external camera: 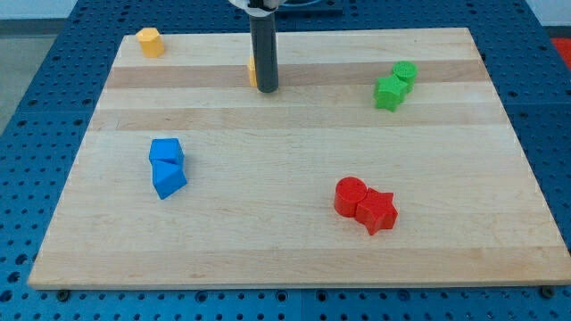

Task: Move the yellow heart to the top left

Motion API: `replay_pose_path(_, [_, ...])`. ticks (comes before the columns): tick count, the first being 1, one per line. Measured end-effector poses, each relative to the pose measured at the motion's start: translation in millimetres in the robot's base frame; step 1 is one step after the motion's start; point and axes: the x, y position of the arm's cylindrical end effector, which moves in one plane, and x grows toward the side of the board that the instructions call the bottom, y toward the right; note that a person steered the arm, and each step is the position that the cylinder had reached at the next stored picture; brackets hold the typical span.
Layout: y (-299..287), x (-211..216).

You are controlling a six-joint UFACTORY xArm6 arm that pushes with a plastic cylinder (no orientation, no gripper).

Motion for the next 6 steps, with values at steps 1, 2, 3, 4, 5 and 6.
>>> replay_pose_path(1, [-0.2, -18.1])
replay_pose_path(2, [8.3, -31.8])
replay_pose_path(3, [3.9, -46.2])
replay_pose_path(4, [-23.3, -50.1])
replay_pose_path(5, [-60.0, -51.2])
replay_pose_path(6, [-69.3, -57.8])
